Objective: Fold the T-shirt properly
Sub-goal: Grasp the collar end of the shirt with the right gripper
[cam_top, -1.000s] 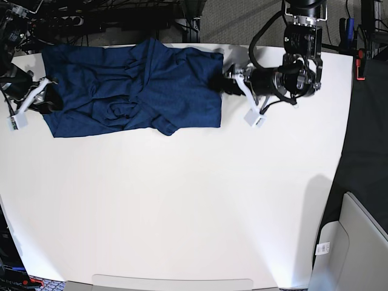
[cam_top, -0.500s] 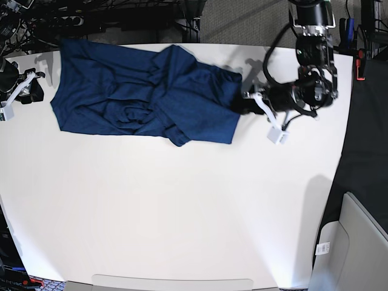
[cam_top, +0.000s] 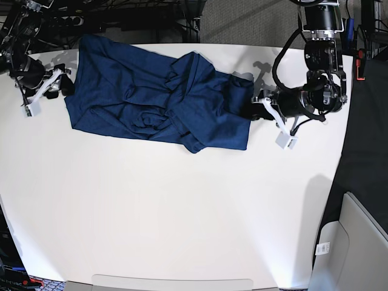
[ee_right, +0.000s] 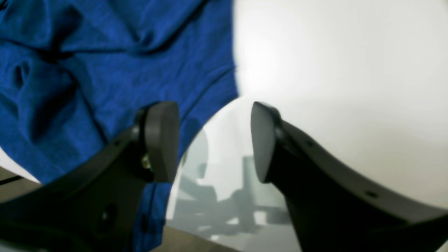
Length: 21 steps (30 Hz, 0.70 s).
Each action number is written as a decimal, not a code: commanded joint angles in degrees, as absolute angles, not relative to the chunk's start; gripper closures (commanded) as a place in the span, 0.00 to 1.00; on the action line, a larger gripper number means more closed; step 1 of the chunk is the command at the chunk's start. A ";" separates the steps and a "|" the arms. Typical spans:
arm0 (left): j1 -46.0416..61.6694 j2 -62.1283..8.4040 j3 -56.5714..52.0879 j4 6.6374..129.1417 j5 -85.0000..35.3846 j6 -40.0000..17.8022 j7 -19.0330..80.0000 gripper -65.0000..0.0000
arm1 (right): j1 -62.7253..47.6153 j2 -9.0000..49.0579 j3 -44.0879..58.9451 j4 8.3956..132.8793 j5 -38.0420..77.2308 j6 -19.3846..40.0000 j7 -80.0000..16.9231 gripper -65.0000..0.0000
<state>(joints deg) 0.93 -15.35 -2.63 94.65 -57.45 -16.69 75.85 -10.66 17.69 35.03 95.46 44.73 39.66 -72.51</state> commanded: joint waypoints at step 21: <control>1.36 -15.43 -2.77 95.60 -58.86 -16.84 76.00 0.99 | -13.85 6.46 33.71 91.12 46.20 40.00 -74.24 0.48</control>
<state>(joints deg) 2.20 -15.05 -2.63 94.65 -57.58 -16.69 76.07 -12.69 6.46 33.98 91.70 51.55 40.99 -68.86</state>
